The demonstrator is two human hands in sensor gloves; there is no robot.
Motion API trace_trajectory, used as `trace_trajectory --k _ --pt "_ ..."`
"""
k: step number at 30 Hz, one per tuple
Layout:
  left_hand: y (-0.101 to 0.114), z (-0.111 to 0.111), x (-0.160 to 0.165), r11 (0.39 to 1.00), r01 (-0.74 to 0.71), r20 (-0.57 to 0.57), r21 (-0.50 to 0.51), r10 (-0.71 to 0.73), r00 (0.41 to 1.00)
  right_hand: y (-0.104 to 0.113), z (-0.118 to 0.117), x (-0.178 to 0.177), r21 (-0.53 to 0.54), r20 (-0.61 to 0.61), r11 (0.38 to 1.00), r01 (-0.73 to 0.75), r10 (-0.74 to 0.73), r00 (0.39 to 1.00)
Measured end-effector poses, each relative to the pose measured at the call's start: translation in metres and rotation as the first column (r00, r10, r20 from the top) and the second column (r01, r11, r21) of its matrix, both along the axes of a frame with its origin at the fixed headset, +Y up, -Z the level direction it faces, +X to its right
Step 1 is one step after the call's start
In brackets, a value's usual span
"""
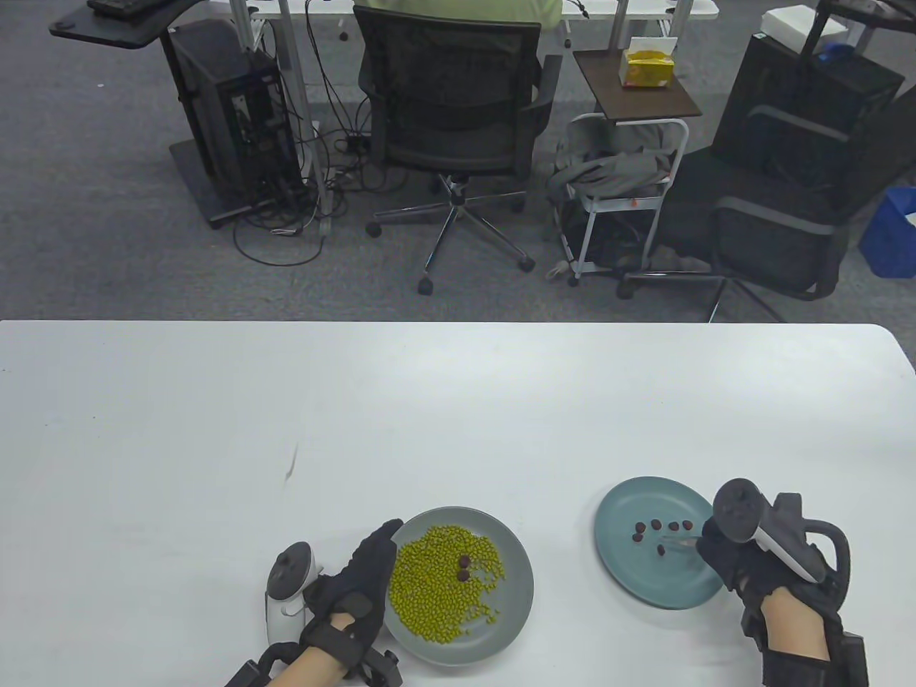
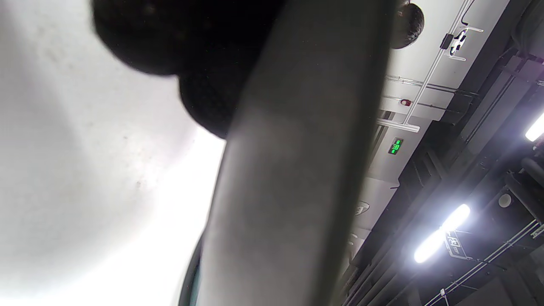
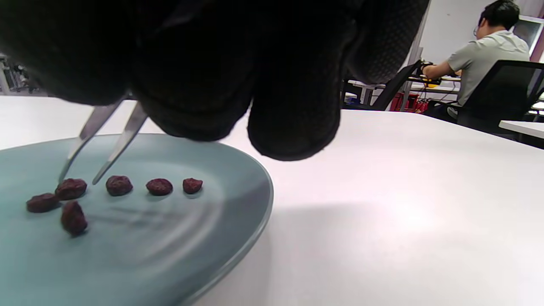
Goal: Pick cranberries with tweezers into plate
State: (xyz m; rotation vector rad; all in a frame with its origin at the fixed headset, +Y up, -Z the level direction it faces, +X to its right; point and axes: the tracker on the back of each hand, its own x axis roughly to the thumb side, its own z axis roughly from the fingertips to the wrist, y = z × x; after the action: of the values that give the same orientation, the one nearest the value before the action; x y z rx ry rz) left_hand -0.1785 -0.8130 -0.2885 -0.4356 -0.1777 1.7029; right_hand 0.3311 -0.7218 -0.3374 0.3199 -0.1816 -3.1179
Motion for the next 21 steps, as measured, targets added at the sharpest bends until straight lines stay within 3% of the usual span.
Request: trace_trajectory --k 3,6,10,17,21 --pt "0.0 0.0 0.0 1.0 -0.008 0.0 -0.003 0.008 1.0 0.009 0.003 0.002 0.105 0.013 0.993 0.047 -0.048 0.999" --pt "0.0 0.0 0.001 1.0 -0.008 0.001 -0.003 0.008 1.0 0.016 0.006 -0.003 0.229 -0.028 0.955 0.187 -0.185 0.982" --pt "0.0 0.001 0.001 1.0 -0.016 0.003 -0.009 0.016 1.0 0.021 0.011 -0.024 0.337 -0.1 0.92 0.198 -0.174 0.98" --pt "0.0 0.001 0.001 0.999 -0.028 0.007 -0.017 0.029 1.0 0.018 0.032 -0.099 0.394 -0.392 0.857 0.332 -0.171 0.904" --pt "0.0 0.002 0.003 0.999 -0.028 0.019 -0.019 0.029 0.999 0.021 0.055 -0.151 0.431 -0.548 0.835 0.342 -0.059 0.835"
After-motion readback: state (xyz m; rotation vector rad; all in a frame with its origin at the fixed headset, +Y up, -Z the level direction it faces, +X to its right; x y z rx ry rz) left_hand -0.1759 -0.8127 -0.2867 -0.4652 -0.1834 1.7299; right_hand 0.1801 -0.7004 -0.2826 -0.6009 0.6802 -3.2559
